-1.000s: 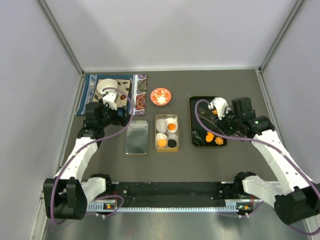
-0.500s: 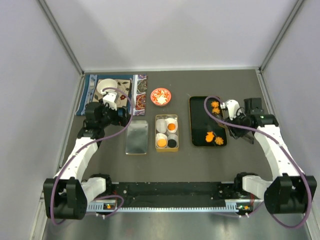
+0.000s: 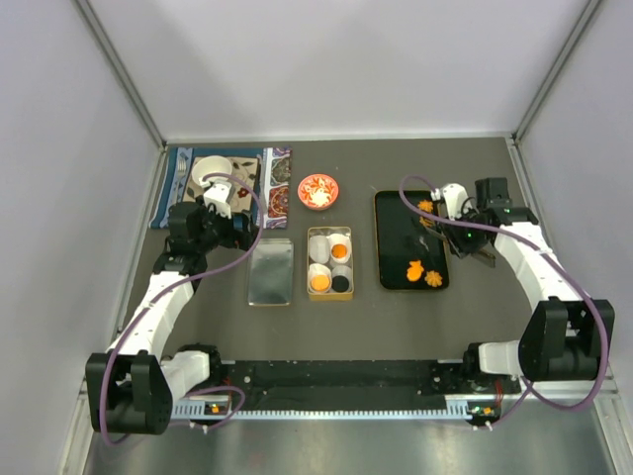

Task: Pack the cookies

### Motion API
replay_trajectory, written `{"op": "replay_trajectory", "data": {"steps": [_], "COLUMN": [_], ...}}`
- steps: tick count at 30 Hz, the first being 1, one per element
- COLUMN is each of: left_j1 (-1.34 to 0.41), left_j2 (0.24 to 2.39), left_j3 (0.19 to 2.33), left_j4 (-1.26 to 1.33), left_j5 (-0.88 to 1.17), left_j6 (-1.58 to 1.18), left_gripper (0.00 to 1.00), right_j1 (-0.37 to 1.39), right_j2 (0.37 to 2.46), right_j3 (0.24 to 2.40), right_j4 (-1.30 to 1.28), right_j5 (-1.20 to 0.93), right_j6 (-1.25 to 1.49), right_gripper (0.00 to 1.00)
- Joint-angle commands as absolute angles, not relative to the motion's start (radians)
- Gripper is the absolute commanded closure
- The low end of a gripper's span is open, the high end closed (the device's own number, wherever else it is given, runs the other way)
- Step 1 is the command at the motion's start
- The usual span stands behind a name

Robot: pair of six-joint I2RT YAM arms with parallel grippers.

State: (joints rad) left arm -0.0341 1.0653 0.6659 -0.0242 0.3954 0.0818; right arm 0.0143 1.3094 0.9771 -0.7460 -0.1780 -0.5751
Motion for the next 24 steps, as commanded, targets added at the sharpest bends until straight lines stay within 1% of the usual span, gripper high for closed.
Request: {"op": "replay_trajectory", "data": {"steps": [1, 24], "left_j1": [-0.035, -0.037], "left_j2": [1.075, 1.075], "left_j3": [0.69, 0.689], "left_j4": [0.003, 0.005], "left_j5": [0.402, 0.4], "left_j6": [0.094, 0.095], "left_gripper": [0.01, 0.01], "right_j1": [0.003, -0.043], "right_j2": [1.325, 1.44], "right_j3": [1.048, 1.095], "right_j4": [-0.686, -0.658], "right_j5": [-0.163, -0.126], "right_j6": [-0.578, -0.606], "right_gripper": [0.6, 0.57]}}
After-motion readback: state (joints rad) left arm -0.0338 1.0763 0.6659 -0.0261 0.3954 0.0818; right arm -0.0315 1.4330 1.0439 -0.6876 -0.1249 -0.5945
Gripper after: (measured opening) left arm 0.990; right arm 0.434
